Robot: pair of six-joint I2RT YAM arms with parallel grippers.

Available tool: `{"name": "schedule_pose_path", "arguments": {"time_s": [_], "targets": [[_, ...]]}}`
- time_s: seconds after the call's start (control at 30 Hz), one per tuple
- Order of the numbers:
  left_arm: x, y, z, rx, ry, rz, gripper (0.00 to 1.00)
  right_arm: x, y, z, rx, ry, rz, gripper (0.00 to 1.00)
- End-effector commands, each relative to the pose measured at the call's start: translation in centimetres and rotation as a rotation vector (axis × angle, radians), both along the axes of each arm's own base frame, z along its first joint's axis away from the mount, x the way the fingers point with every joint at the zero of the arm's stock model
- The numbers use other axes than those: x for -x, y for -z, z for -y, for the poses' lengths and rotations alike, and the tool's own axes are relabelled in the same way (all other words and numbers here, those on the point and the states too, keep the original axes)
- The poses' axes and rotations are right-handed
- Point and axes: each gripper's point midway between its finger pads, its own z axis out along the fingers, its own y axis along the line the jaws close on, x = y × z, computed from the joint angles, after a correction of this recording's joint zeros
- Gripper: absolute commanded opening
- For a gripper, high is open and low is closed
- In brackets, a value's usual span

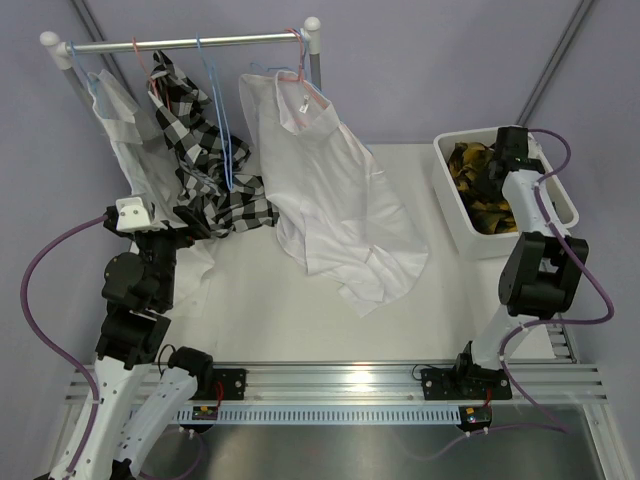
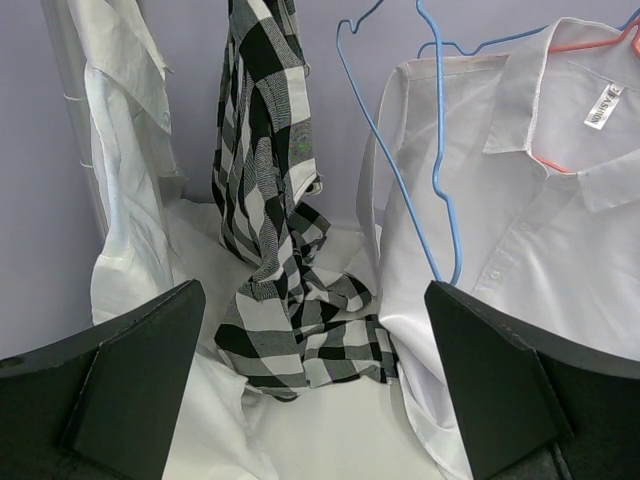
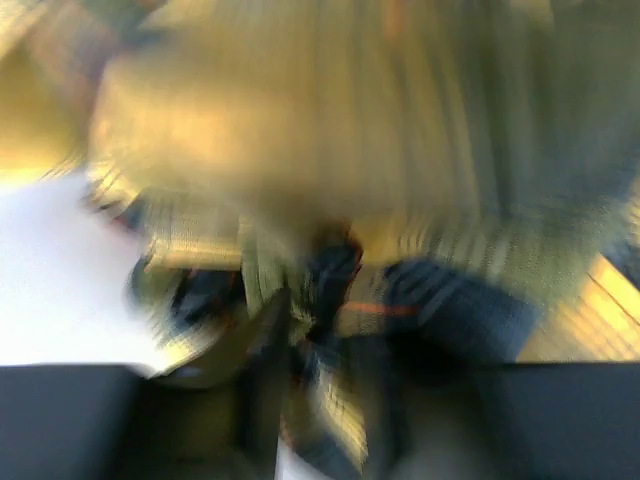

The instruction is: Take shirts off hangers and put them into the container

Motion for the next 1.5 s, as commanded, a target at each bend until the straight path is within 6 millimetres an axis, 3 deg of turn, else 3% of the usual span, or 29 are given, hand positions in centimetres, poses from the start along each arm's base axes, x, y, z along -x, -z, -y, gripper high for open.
{"name": "schedule_pose_path", "arguments": {"time_s": [0.0, 0.07, 0.1, 0.33, 0.57, 0.6, 0.7, 0.87, 1.0, 1.2, 1.47], "targets": [[0.4, -1.6, -0.6, 0.017, -0.027, 0.066, 0.99, 1.6, -9.7, -0.8, 0.046, -0.04, 0.181, 0.53], [0.3, -1.6, -0.6, 0.016, -0.025, 0.065, 0.99, 2.4, -11.7, -0.9, 0.059, -0.039, 0.222, 0.62], [0.4, -1.7, -0.6, 0.018, -0.025, 0.066, 0.99, 3.4, -13.8, -1.0, 0.069, -0.04, 0.27, 0.71], [0.3, -1.6, -0.4, 0.02, -0.015, 0.063, 0.99, 8.7, -21.1, -2.6, 0.088, -0.091, 0.475, 0.94], [0.3, -2.7, 0.4, 0.026, 0.03, 0.053, 0.99, 15.3, -26.7, -3.3, 0.164, -0.107, 0.667, 0.99], [0.0, -2.1, 0.5, 0.021, 0.032, 0.031, 0.99, 15.9, -27.1, -3.5, 0.164, -0.109, 0.68, 0.99], [0.0, -3.1, 0.6, 0.025, 0.031, 0.018, 0.99, 18.1, -28.0, -4.3, 0.164, -0.134, 0.73, 1.0], [0.8, -4.2, 1.1, 0.052, 0.073, 0.015, 0.99, 20.9, -26.9, -6.9, 0.094, -0.228, 0.804, 0.99], [1.9, -3.5, 1.0, 0.041, 0.086, -0.045, 0.99, 24.5, -27.1, -8.4, 0.099, -0.287, 0.886, 0.99], [5.1, -2.0, 0.0, 0.024, 0.086, -0.095, 0.99, 28.6, -27.1, -8.6, 0.157, -0.295, 0.932, 1.0], [9.5, -0.1, -1.3, 0.026, 0.085, -0.131, 0.99, 31.7, -25.7, -8.5, 0.2, -0.314, 0.968, 1.0]]}}
